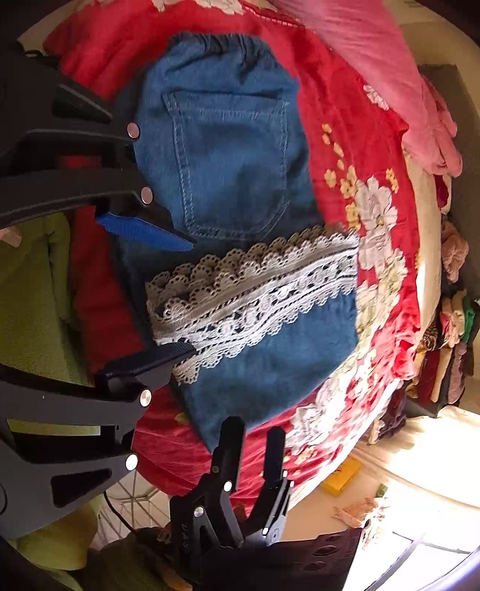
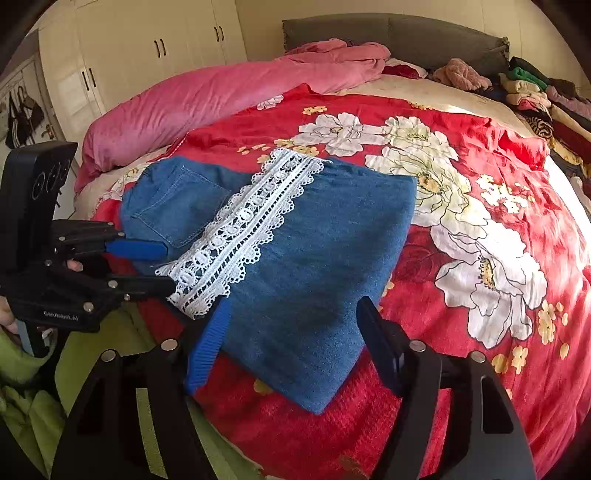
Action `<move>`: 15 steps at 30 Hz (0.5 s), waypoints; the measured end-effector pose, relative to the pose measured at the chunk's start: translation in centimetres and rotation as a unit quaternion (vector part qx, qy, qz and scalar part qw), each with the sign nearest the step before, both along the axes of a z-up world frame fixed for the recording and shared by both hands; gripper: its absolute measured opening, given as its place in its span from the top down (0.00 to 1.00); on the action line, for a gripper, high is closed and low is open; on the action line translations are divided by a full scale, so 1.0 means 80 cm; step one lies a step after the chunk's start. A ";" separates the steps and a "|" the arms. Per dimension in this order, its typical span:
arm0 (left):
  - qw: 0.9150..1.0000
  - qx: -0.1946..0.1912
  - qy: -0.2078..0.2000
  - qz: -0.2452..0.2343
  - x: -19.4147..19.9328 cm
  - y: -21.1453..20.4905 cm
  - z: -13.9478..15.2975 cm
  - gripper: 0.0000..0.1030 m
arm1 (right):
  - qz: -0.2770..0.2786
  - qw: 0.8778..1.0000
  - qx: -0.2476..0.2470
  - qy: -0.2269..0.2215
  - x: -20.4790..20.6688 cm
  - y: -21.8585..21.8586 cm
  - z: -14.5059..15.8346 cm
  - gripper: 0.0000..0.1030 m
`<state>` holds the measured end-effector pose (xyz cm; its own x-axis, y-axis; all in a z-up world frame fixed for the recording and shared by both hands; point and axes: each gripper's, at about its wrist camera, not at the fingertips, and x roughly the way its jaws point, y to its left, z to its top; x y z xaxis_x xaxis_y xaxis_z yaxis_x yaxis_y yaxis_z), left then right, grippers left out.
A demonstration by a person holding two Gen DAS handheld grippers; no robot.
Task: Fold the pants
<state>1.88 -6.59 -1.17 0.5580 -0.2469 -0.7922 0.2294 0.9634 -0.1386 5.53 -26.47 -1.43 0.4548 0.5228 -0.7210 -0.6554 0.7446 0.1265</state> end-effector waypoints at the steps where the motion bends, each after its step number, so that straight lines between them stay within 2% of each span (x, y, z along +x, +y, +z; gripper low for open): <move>1: 1.000 0.000 -0.007 0.007 0.001 0.003 0.005 0.58 | 0.005 1.000 -0.001 0.000 0.000 0.002 -0.001 0.44; 4: 1.000 -0.003 -0.019 0.016 0.011 -0.001 0.014 0.58 | 0.016 1.000 -0.007 0.013 0.001 0.009 -0.009 0.56; 6: 1.000 -0.002 -0.020 0.006 0.018 -0.015 0.011 0.70 | 0.020 1.000 -0.014 0.016 0.000 0.013 -0.015 0.56; 8: 1.000 0.014 -0.013 -0.013 0.026 -0.033 0.001 0.71 | 0.023 0.999 -0.027 0.020 -0.002 0.016 -0.021 0.56; 11: 0.998 0.055 0.016 -0.010 0.033 -0.039 -0.028 0.71 | 0.014 0.997 -0.061 0.034 0.001 0.015 -0.036 0.58; 13: 0.999 0.036 0.041 0.004 0.038 -0.025 -0.043 0.66 | 0.007 0.997 -0.066 0.047 0.005 0.010 -0.046 0.58; 15: 0.999 0.013 0.045 0.008 0.038 -0.014 -0.042 0.65 | 0.004 0.997 -0.060 0.053 0.006 0.006 -0.049 0.58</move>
